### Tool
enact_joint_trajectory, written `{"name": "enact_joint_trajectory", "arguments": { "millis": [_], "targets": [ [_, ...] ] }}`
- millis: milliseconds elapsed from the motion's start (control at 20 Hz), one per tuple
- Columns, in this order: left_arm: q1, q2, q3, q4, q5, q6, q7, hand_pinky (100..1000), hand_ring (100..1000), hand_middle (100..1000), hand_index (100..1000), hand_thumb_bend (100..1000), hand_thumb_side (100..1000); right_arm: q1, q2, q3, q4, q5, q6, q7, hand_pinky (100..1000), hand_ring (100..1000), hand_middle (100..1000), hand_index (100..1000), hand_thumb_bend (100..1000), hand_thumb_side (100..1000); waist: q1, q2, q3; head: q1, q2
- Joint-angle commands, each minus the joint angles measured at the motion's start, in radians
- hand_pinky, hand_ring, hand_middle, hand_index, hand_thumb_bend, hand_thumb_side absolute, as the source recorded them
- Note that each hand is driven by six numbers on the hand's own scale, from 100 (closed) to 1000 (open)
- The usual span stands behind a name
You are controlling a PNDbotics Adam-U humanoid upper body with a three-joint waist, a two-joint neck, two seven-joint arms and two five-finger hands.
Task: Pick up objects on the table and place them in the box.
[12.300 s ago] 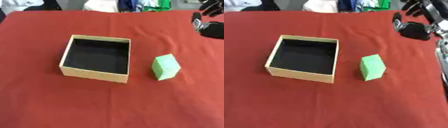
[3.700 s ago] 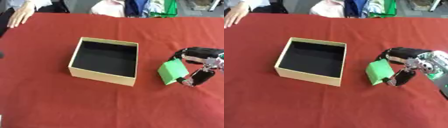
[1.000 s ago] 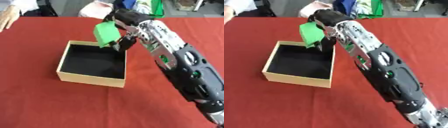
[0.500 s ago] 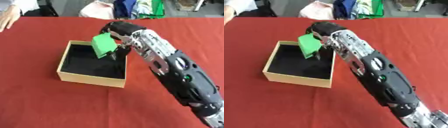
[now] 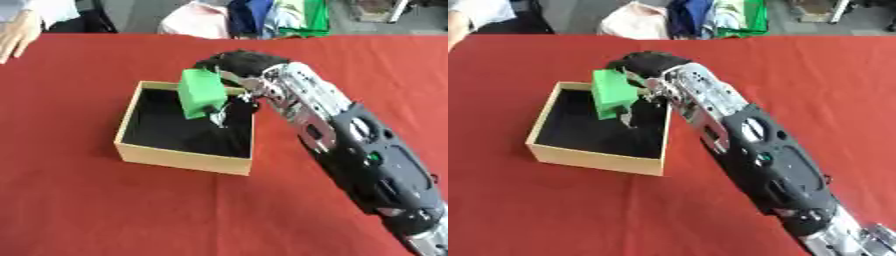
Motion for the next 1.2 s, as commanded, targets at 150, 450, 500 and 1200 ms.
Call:
{"name": "enact_joint_trajectory", "arguments": {
  "millis": [150,450,500,1200],
  "targets": [
    [-0.008,0.006,0.001,-0.021,0.004,-0.001,-0.005,654,629,712,783,100,527,-0.014,-0.007,-0.021,-0.033,0.027,-0.009,0.019,981,941,847,1000,145,427,0.004,-0.016,0.0,0.004,-0.013],
    [-0.007,0.006,0.001,-0.021,0.003,-0.002,-0.009,654,630,713,783,100,526,-0.013,-0.009,-0.026,-0.043,0.023,-0.019,0.05,989,946,869,1000,204,325,0.004,-0.017,-0.001,0.004,-0.013],
    [-0.007,0.006,0.001,-0.021,0.003,-0.002,-0.01,654,630,713,783,100,526,-0.012,-0.009,-0.027,-0.045,0.022,-0.021,0.055,990,946,873,1000,196,137,0.004,-0.017,-0.001,0.004,-0.013],
    [-0.006,0.006,0.002,-0.021,0.001,-0.004,-0.018,655,630,713,783,100,524,-0.004,-0.026,-0.056,-0.1,-0.053,-0.003,0.05,964,922,863,1000,100,100,0.006,-0.017,-0.005,0.007,-0.018]
  ]
}}
